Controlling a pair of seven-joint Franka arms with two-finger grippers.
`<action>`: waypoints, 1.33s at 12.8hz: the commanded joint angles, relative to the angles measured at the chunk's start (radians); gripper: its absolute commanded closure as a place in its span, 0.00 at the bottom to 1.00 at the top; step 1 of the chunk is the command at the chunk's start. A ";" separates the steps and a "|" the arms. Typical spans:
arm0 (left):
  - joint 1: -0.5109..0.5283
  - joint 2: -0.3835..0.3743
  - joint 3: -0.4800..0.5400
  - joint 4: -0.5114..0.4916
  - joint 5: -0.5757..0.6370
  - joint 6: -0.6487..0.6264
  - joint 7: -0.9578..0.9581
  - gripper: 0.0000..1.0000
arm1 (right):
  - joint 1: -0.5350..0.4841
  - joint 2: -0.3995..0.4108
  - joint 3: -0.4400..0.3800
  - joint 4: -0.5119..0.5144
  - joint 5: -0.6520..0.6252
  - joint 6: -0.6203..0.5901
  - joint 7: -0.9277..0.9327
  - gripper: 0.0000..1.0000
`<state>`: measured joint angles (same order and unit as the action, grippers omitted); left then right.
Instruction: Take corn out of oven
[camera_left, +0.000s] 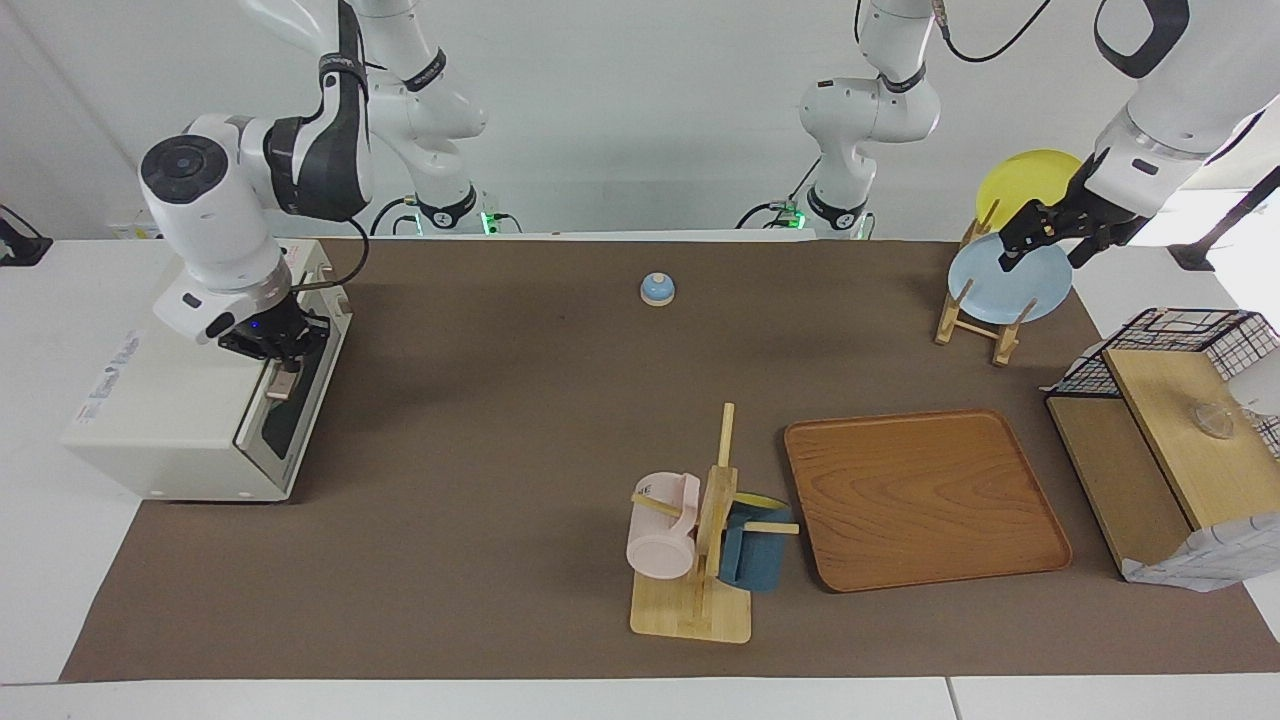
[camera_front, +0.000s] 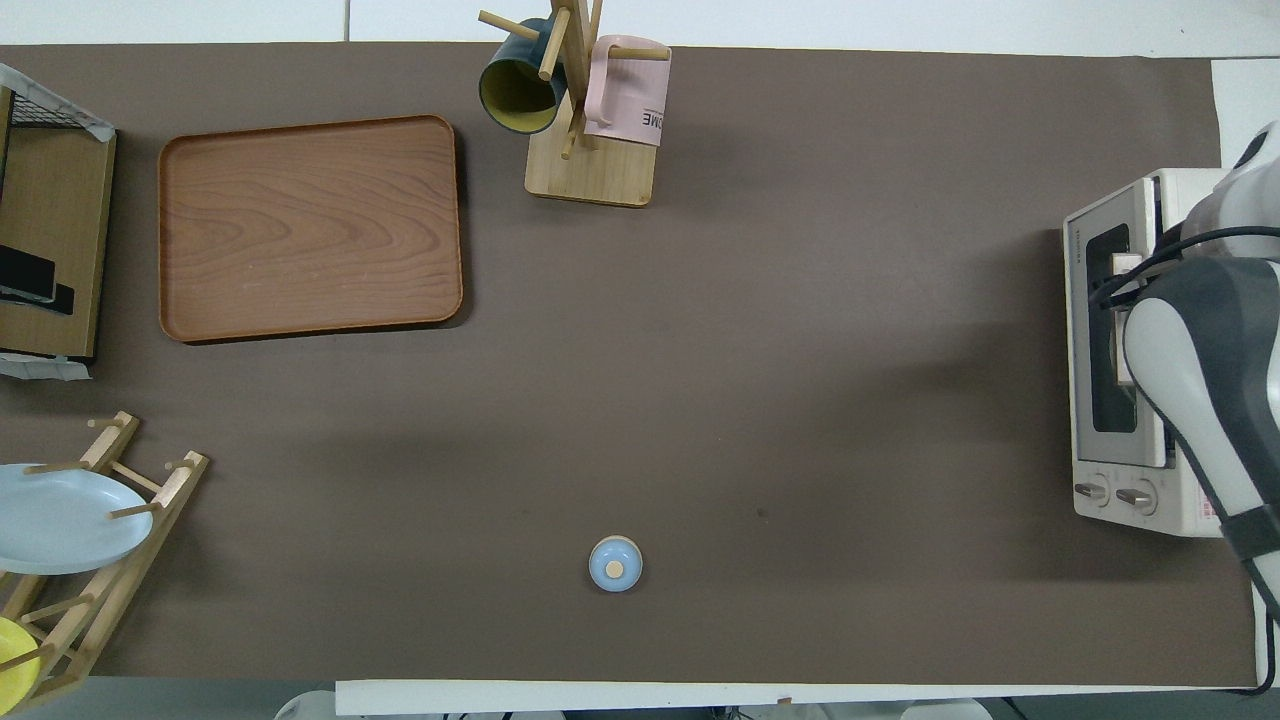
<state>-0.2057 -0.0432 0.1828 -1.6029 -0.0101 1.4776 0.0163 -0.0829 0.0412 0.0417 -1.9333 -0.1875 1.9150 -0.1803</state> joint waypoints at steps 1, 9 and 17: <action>-0.006 -0.006 0.004 0.001 0.024 -0.017 -0.001 0.00 | 0.055 0.078 0.000 -0.026 -0.016 0.099 0.096 1.00; -0.006 -0.007 0.004 0.001 0.024 -0.017 -0.001 0.00 | 0.120 0.246 0.013 -0.026 0.005 0.291 0.267 1.00; -0.008 -0.007 0.004 0.001 0.024 -0.017 -0.001 0.00 | 0.102 0.129 0.014 0.024 0.043 0.026 0.335 0.40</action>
<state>-0.2056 -0.0432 0.1829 -1.6029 -0.0101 1.4776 0.0163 0.0616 0.2145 0.0508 -1.8920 -0.1628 2.0029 0.1561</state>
